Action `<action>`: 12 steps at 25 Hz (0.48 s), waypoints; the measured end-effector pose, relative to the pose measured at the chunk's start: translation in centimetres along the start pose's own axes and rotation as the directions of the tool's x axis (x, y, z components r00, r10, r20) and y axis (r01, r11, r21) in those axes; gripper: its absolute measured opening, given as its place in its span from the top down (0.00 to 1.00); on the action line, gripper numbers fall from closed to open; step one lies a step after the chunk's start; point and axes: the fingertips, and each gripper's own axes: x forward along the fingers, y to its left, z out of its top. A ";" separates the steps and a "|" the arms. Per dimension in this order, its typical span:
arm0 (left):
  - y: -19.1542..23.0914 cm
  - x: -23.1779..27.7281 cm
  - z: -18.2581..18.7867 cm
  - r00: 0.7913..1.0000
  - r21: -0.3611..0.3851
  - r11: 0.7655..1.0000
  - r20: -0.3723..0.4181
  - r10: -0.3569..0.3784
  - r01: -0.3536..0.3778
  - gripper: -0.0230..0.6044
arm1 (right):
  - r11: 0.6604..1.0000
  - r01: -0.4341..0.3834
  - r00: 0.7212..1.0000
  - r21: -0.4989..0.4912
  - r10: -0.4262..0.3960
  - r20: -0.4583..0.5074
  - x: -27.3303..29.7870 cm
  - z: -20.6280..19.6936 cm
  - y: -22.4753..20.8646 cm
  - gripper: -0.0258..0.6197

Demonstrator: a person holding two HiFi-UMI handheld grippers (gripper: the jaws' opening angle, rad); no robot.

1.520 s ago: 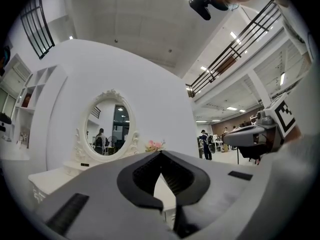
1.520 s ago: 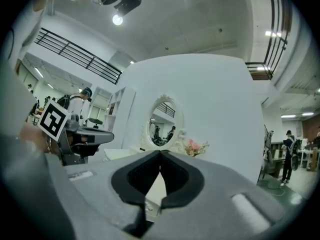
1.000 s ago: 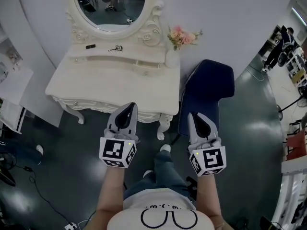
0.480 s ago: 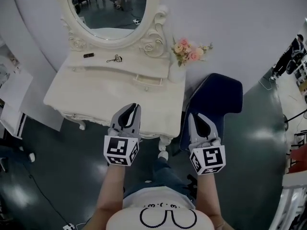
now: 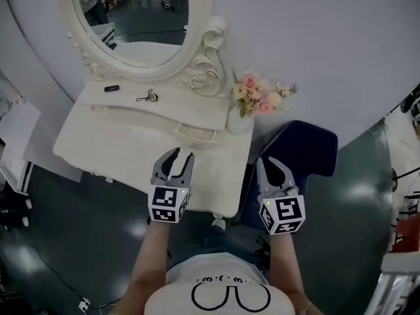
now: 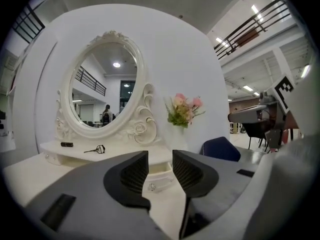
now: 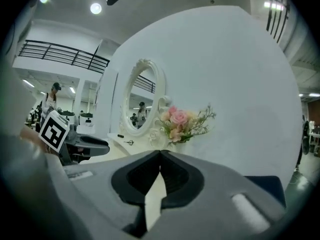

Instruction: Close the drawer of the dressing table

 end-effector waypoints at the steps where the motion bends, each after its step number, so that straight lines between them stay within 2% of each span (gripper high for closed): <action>1: 0.2 0.9 -0.6 1.000 -0.002 1.000 -0.016 0.000 0.000 0.73 | 1.000 -0.006 1.000 0.007 0.006 -0.013 0.8 -0.5 -0.6 0.96; 6: 0.8 4.0 -3.6 0.994 -0.037 0.999 -0.106 0.000 -0.004 0.73 | 0.998 -0.036 0.995 0.052 0.041 -0.089 3.8 -3.7 -2.0 0.96; 12: 1.2 6.4 -7.9 0.977 -0.058 0.998 -0.213 -0.014 0.002 0.73 | 0.994 -0.036 0.983 0.104 0.054 -0.176 5.5 -8.1 -2.1 0.96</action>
